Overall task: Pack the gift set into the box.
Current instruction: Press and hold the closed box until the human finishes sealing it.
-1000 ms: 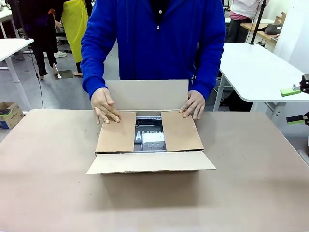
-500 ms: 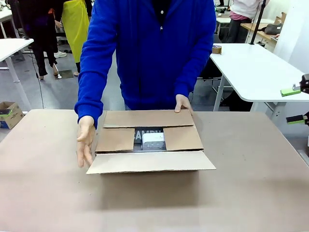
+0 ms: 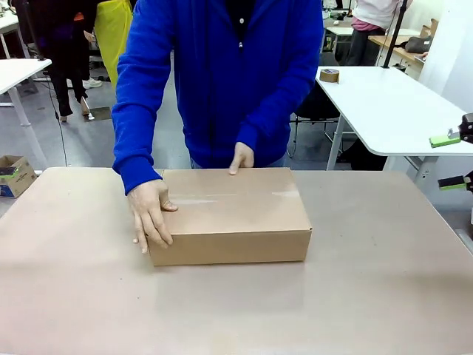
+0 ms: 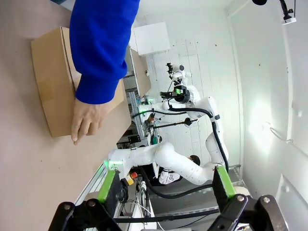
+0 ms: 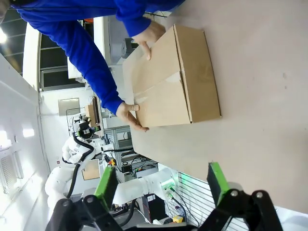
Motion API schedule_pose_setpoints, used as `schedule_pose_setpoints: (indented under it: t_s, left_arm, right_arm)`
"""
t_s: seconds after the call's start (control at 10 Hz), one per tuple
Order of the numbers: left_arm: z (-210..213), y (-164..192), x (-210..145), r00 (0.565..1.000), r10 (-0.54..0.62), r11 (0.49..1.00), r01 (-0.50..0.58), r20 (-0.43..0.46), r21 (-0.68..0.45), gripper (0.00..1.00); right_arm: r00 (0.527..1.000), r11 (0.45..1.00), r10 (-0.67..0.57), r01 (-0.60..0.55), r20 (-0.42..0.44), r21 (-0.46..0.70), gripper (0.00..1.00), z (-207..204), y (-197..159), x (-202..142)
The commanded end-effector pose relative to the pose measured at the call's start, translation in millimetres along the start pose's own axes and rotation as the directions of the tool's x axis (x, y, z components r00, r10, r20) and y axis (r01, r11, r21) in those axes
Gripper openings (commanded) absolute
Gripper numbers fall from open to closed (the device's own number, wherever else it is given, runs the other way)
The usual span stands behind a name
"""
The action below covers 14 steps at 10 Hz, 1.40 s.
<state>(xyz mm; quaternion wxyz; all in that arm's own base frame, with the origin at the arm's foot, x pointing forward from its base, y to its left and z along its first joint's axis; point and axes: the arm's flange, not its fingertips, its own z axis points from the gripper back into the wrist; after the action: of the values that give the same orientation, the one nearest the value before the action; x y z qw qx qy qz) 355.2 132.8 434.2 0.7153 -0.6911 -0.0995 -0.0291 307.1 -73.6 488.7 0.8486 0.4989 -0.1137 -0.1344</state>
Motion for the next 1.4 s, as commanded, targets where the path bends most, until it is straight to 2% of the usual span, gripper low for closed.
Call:
schedule_pose_setpoints:
  t_s: [0.0,1.1,1.2,1.3]
  left_arm:
    - [-1.4,-0.4,-3.1,1.0,-0.011,1.0,0.011,0.001,0.008,1.0]
    - [-1.4,-0.4,-3.1,1.0,-0.011,1.0,0.011,0.001,0.008,1.0]
    - [0.0,0.0,0.0,1.0,0.0,1.0,0.0,0.0,0.0,1.0]
    - [-49.5,2.6,20.1,0.978,-0.065,0.998,0.065,-0.199,-0.007,1.0]
  right_arm:
    - [1.0,1.0,0.011,-0.011,0.009,0.022,1.0,-1.0,1.0,0.8]
    - [1.0,1.0,0.0,0.0,0.0,0.0,1.0,0.0,0.0,0.0]
    - [0.993,0.998,0.06,-0.062,-0.104,-0.015,1.0,-33.9,14.5,14.0]
    - [0.948,0.972,0.23,-0.232,-0.22,0.015,1.0,-83.5,36.9,25.6]
